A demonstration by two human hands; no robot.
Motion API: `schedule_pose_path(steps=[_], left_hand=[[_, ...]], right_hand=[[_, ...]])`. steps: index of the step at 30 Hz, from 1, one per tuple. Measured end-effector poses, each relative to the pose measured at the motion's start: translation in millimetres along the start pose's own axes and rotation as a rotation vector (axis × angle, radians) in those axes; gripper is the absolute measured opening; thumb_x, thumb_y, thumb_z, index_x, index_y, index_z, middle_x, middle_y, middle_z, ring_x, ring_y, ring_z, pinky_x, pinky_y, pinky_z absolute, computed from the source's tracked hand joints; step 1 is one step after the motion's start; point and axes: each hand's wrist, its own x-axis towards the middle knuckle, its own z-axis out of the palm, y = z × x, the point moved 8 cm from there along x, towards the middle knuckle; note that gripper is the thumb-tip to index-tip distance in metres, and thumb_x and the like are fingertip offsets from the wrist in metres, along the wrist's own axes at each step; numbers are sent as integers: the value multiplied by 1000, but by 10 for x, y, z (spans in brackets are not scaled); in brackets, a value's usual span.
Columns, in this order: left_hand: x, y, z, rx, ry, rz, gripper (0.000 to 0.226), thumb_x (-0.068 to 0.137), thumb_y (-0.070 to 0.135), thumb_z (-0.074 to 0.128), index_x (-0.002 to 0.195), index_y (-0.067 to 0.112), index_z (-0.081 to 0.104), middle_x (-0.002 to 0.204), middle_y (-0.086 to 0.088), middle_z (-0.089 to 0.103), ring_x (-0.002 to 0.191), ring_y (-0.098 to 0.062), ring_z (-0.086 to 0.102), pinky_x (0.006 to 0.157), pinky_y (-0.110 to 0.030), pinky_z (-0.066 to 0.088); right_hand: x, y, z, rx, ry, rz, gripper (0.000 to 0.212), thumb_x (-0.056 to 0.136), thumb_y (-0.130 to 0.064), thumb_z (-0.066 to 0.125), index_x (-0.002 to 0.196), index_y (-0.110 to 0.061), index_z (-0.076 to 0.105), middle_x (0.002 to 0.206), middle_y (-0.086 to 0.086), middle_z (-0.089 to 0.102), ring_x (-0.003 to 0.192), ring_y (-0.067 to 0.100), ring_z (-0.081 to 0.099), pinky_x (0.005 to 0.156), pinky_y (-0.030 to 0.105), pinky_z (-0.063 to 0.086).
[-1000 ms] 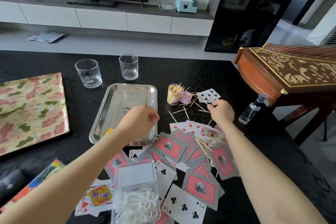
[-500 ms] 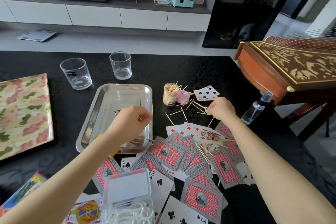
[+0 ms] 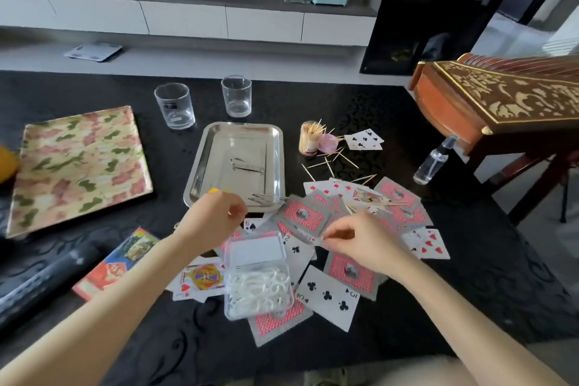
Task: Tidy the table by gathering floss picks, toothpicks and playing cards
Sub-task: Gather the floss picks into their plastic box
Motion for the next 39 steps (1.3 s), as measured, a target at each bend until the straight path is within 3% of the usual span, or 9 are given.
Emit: schedule_pose_path(steps=[4,8,11,15,20,25,33,36,39], left_hand=[[-251,-174,-15,-2,52,-127,22,89,13,49,80,5,67,75,-9,69,70,-28,65,68,-40,55],[-503,-219,48,-33,40,-192,24,91,17,48,76,7,64,68,-3,68,55,-19,59,51,-30,49],[-669,-263,120,-48,32,-222,18,90,21,53,74,14,60,67,0,62,60,-20,57,55,-29,46],[-807,-390,301,-249,-52,-302,16,89,25,57,81,11,59,72,-8,70,51,-20,65,66,-38,59],[-879,-434,552,-381,-150,-358,17,86,24,63,95,12,53,71,-7,68,48,-16,62,65,-36,59],[-873,-426,549,-405,-141,-367,18,86,21,64,96,11,53,72,-8,67,48,-15,60,62,-32,57],[-852,-460,338,-512,3,-380,24,94,32,48,107,14,57,91,-4,65,75,-20,66,74,-39,58],[-853,-329,204,-530,76,-258,36,95,36,47,129,25,48,106,6,60,88,-11,62,65,-22,52],[-904,-152,177,-504,67,-69,42,90,25,59,130,32,48,119,13,55,105,-3,54,70,-7,44]], right_hand=[[-173,-338,403,8,-129,-49,21,90,-22,61,109,-20,69,93,-13,68,79,1,64,71,17,51],[-158,-538,619,6,-123,-99,14,86,-19,66,100,-19,67,73,-14,55,62,-1,50,57,14,39],[-171,-588,741,-37,-131,-120,17,83,-25,70,98,-18,68,69,-12,55,58,1,48,54,16,35],[-175,-534,687,-147,19,-123,16,89,-32,61,97,-21,69,81,-8,64,63,2,51,57,20,43],[94,-228,554,-107,166,140,34,95,-28,49,66,-12,55,56,-2,46,50,14,39,51,25,36],[311,-194,743,59,97,247,29,85,-24,63,78,4,66,86,20,70,71,25,64,81,41,54],[147,-280,589,357,143,131,26,83,-4,65,108,-10,64,92,3,69,73,16,66,66,31,56],[8,-326,559,307,146,-1,16,84,-11,67,100,-11,67,93,-2,69,83,15,66,74,33,58],[-153,-330,598,219,139,-74,14,86,-13,65,100,-16,66,89,-14,64,84,1,61,72,16,52]])
